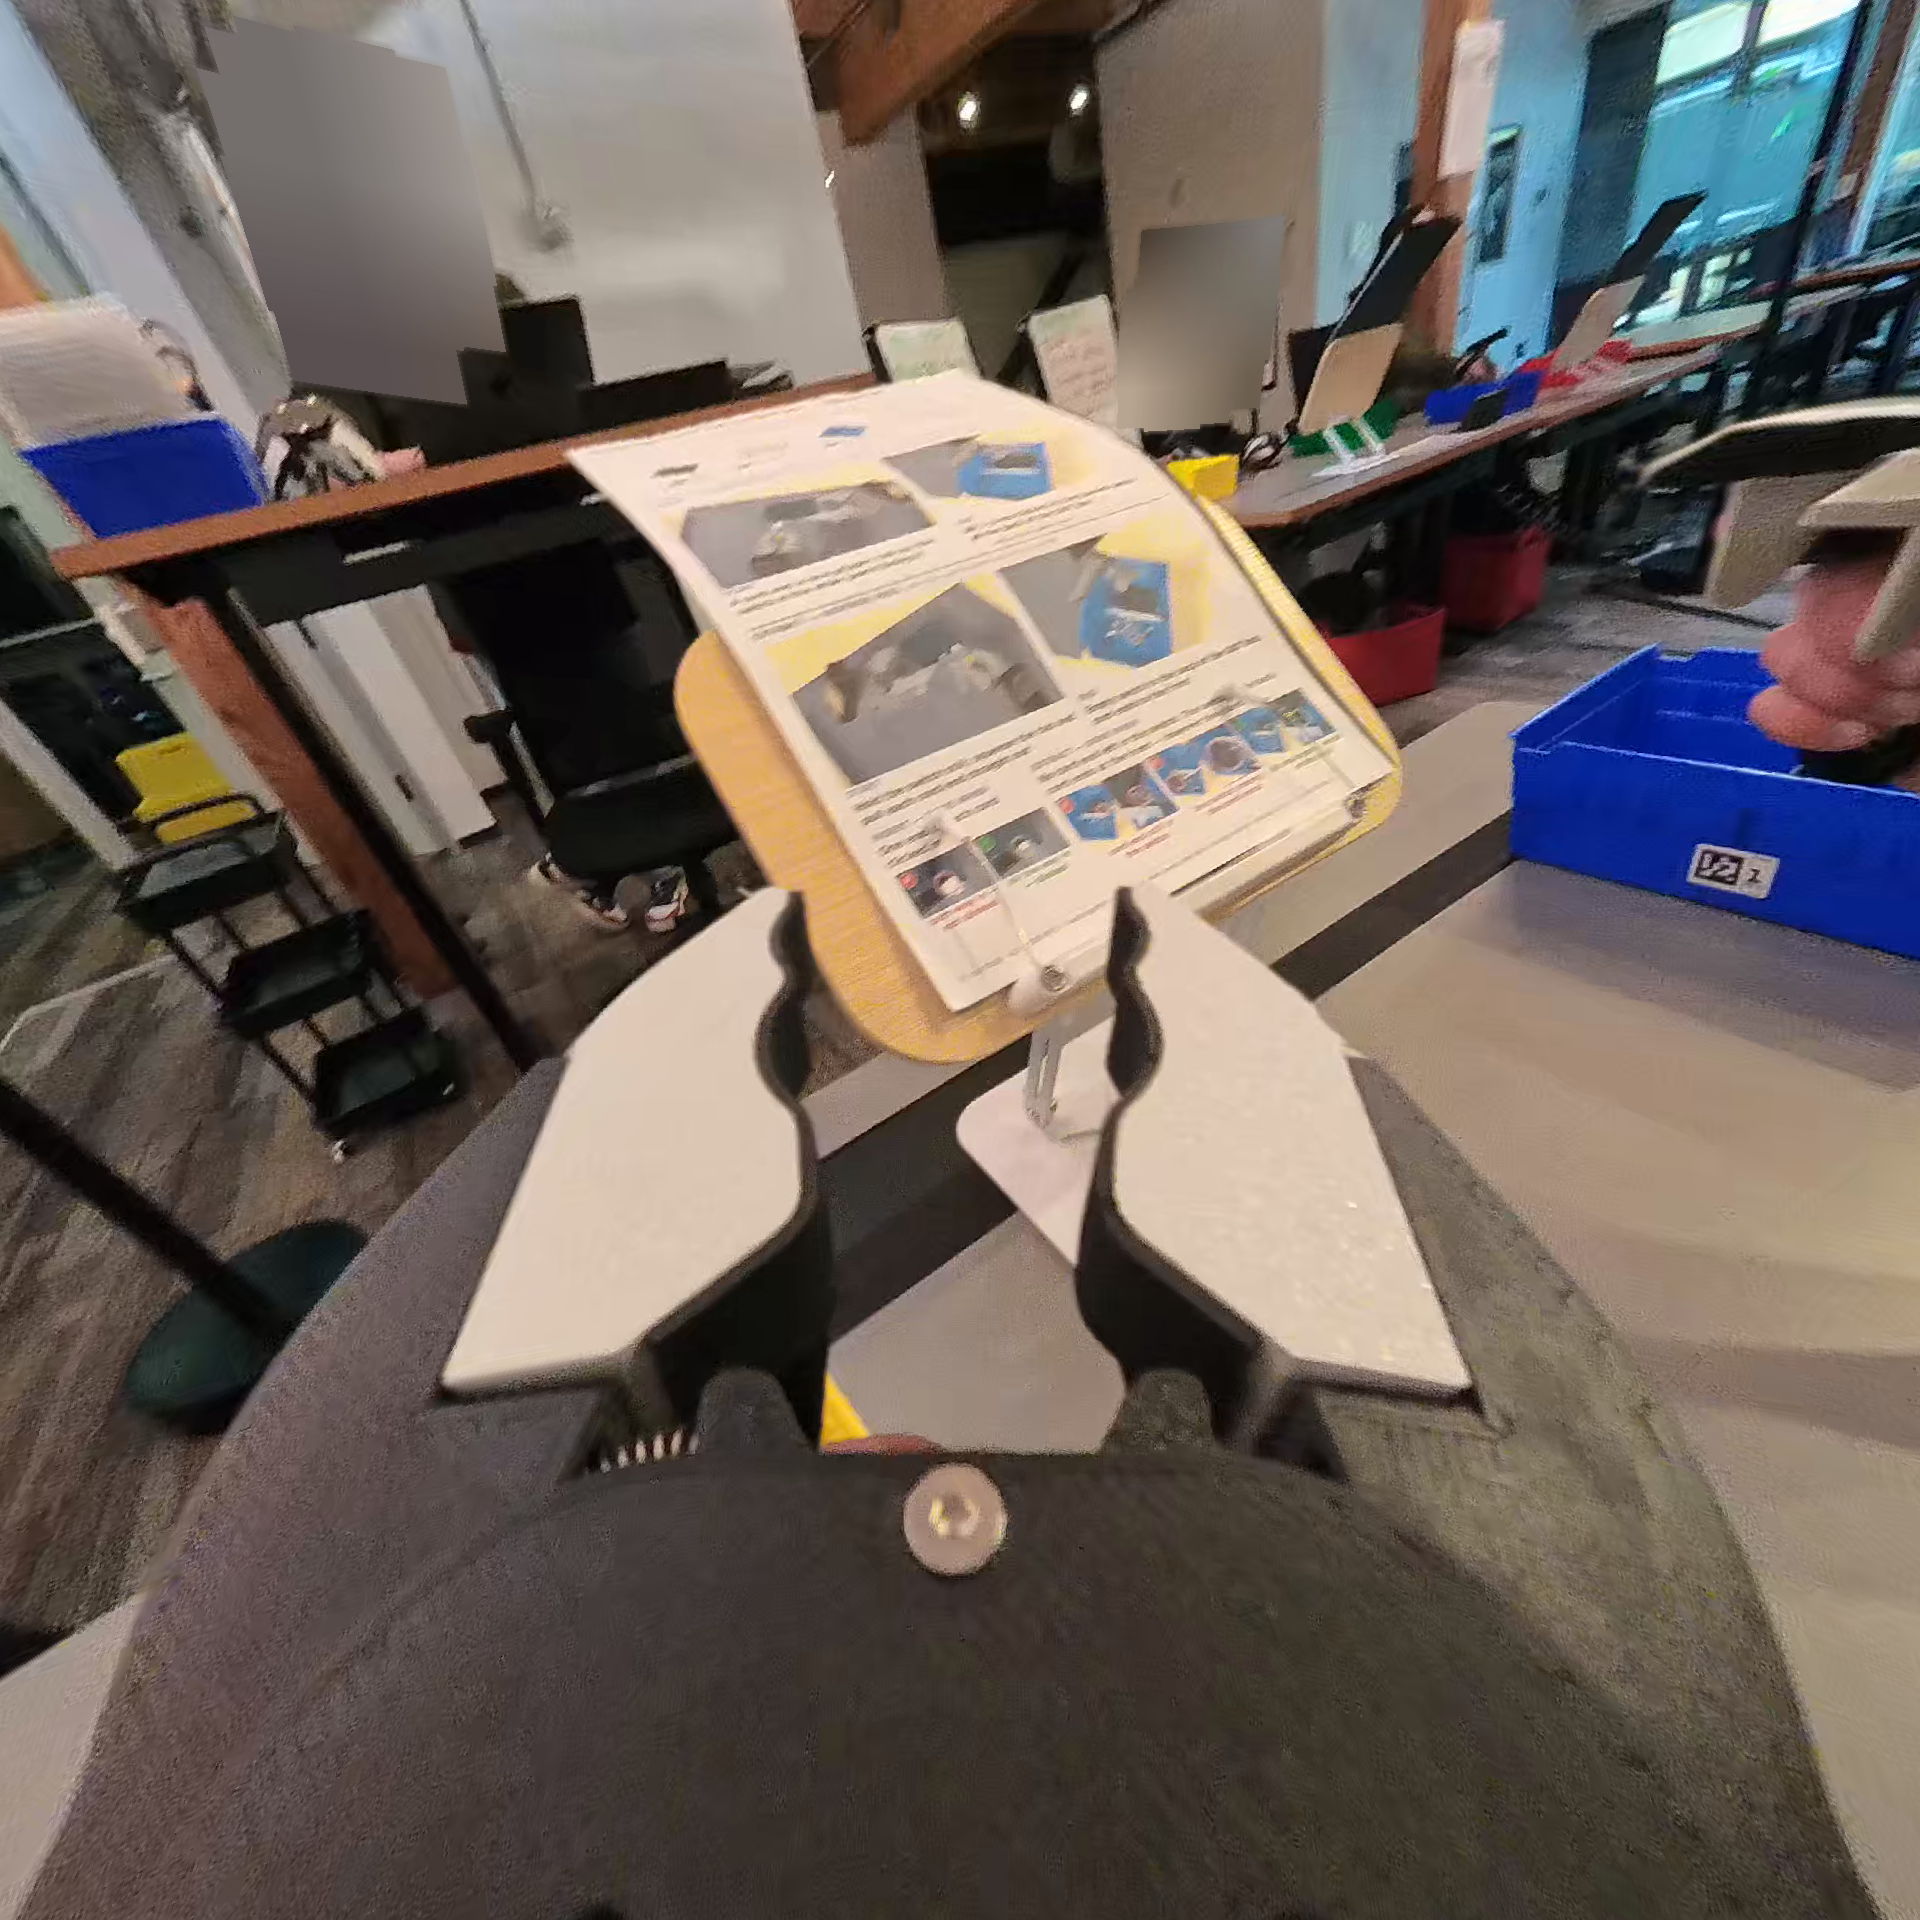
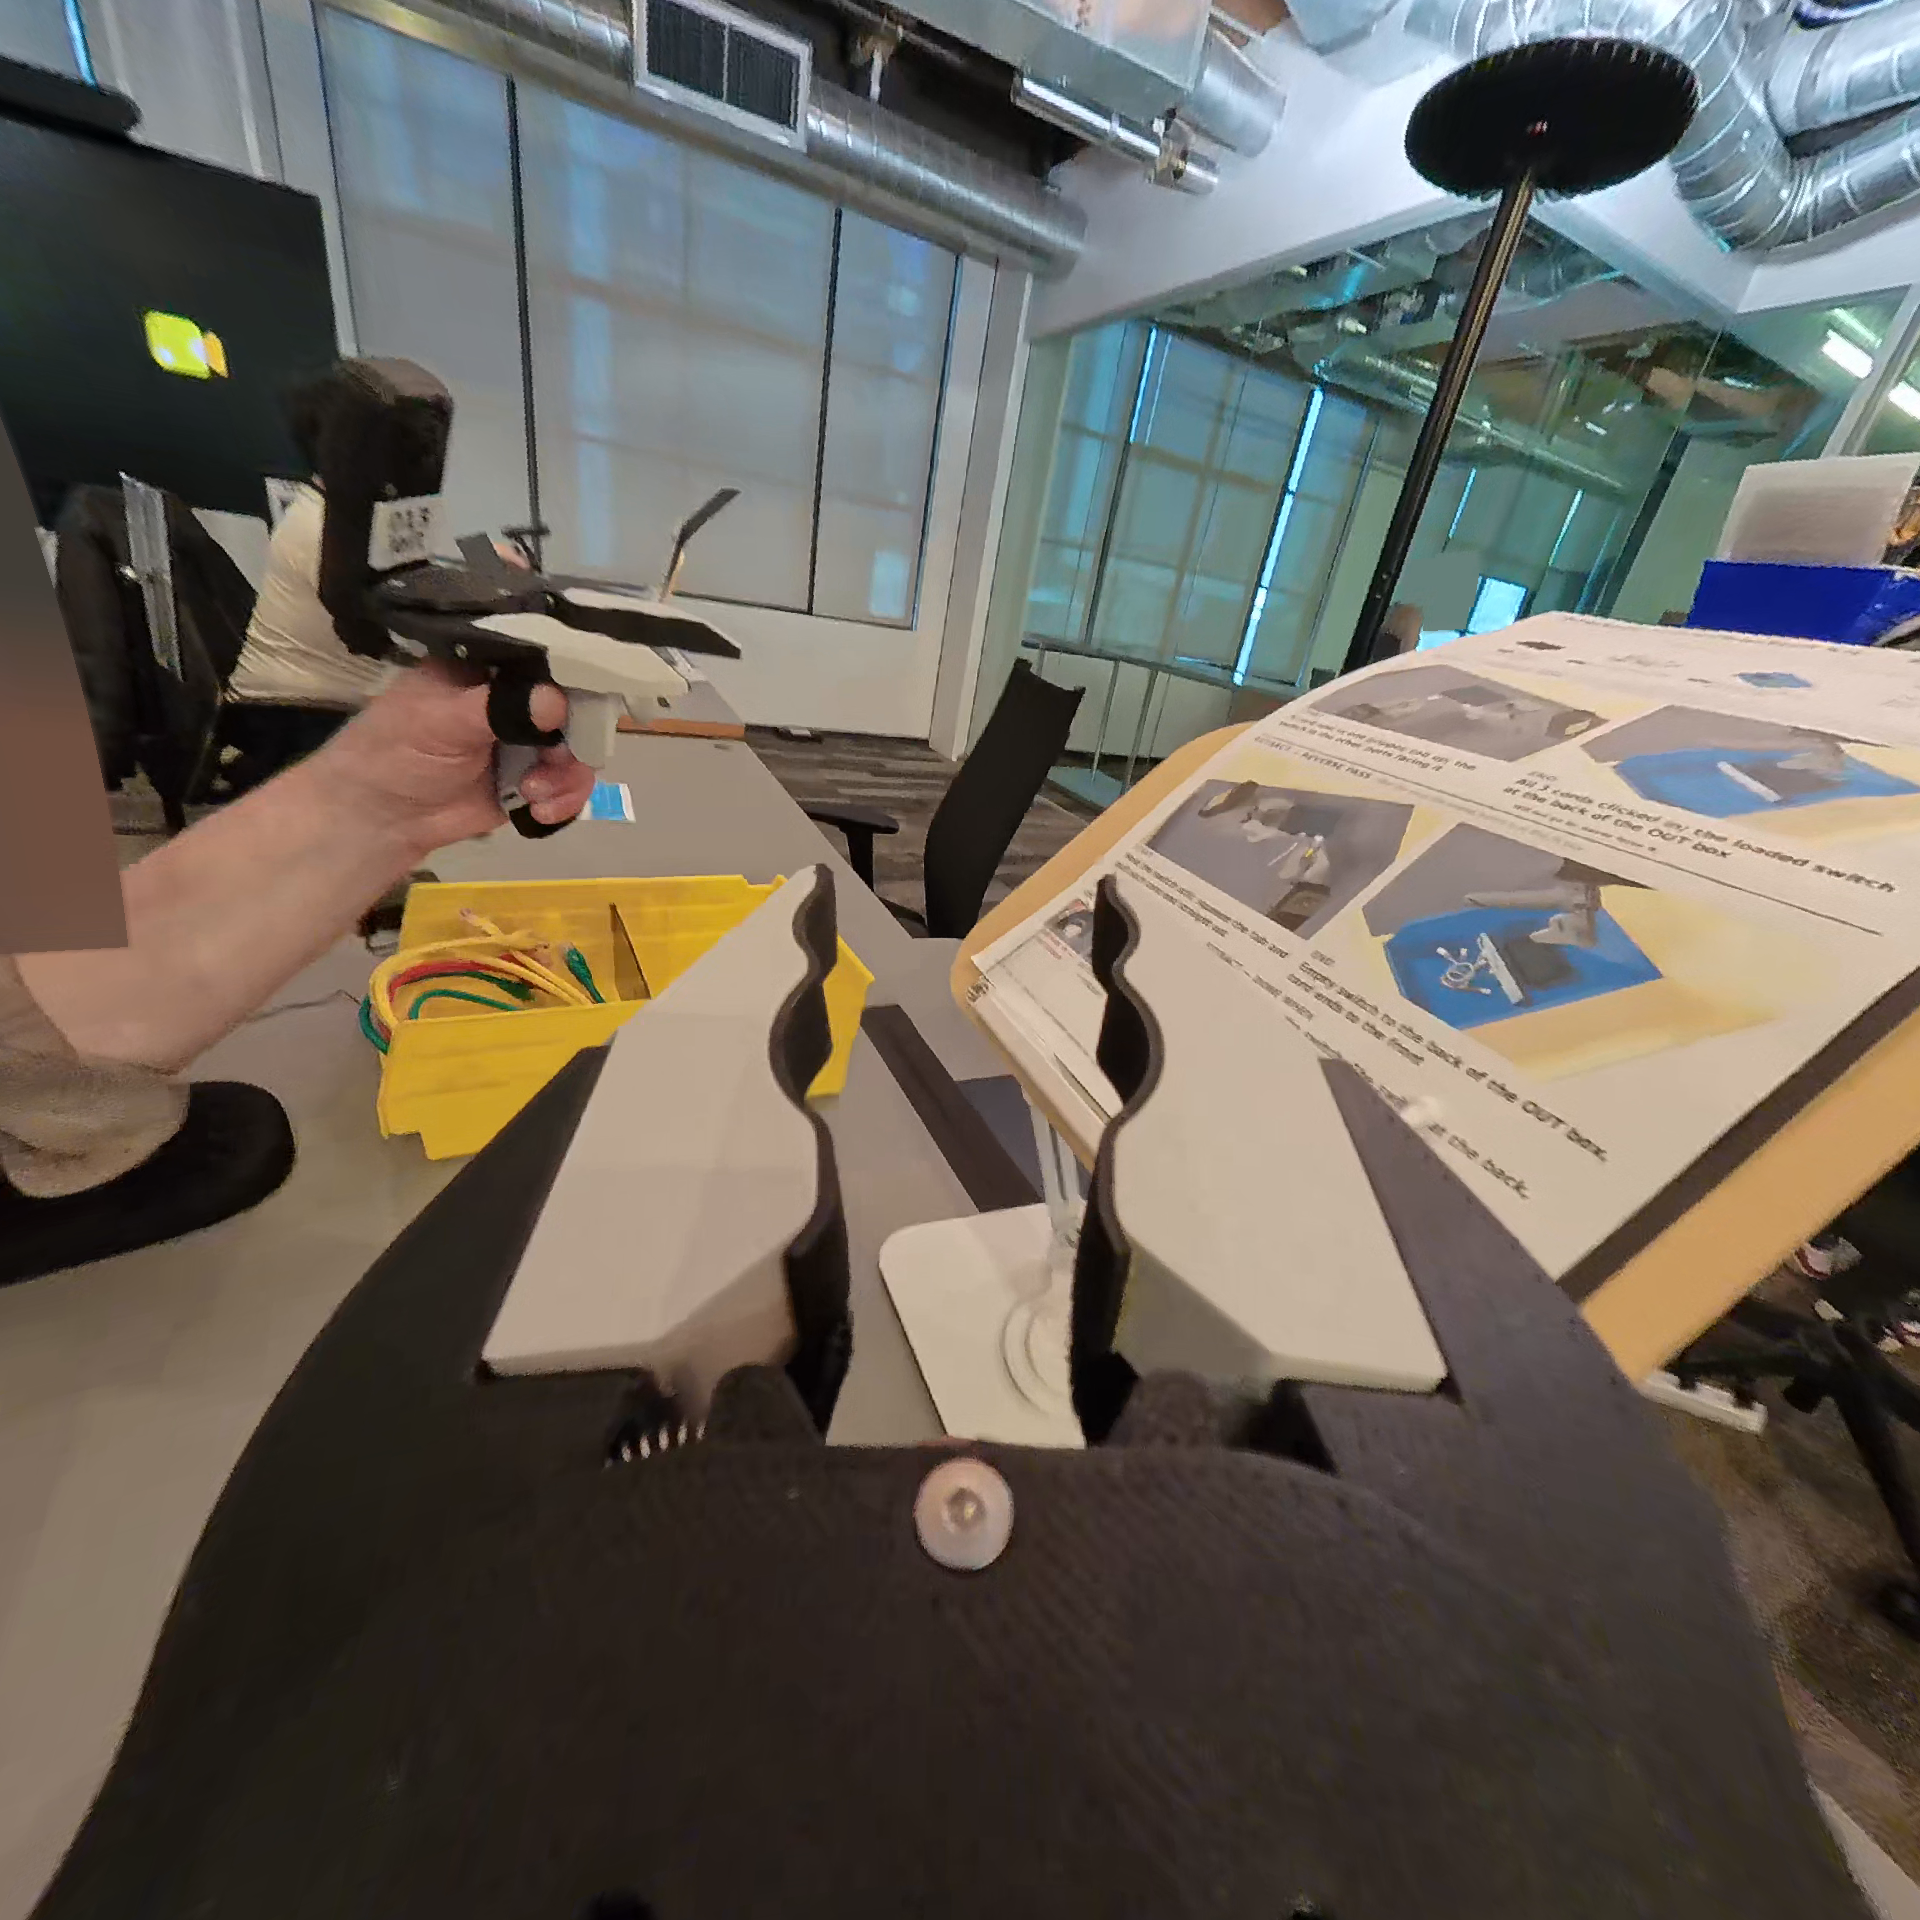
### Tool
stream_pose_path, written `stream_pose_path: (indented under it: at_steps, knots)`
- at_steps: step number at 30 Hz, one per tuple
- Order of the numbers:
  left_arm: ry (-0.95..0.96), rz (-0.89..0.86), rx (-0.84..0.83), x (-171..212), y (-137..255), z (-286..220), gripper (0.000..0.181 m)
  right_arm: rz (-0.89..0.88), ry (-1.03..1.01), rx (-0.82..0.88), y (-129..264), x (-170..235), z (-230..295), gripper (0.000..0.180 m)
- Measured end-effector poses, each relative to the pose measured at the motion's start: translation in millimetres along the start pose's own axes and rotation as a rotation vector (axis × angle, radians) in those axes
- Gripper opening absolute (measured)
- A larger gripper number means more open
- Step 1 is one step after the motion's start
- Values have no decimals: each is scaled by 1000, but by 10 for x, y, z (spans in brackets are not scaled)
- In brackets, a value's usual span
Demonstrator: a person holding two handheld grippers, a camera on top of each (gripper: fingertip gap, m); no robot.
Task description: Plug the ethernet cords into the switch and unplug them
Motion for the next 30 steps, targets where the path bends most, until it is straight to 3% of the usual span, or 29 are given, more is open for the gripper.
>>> stream_pose_path:
  at_steps: [4, 9, 19, 24, 30]
  knots:
    - [40, -3, -16, -2, 130, 121, 73, -42, -40, -14, -38, -44, 126, 50]
    - [91, -37, 12, 17, 124, 104, 80, -92, -111, -26, -101, -44, 290, 50]
    - [-2, 73, -16, 70, 209, 145, 55, 28, -88, -10, -298, 268, 290, 51]
    - [-101, 375, 11, 346, 221, 375, 54, 43, -107, 36, -186, 357, 107, 50]
    - [-271, 831, 119, 1085, 193, 646, 57, 80, -99, 52, -130, 427, 22, 50]
Point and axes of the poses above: each gripper's, where its closed fingertips meet, y back along the fingers, x out of its underside, z = x × y across the jaws, the point moved 5 cm from there along y, back along the fingers, and after that the axes turned 6 degrees about x, right-handed, at the moved point
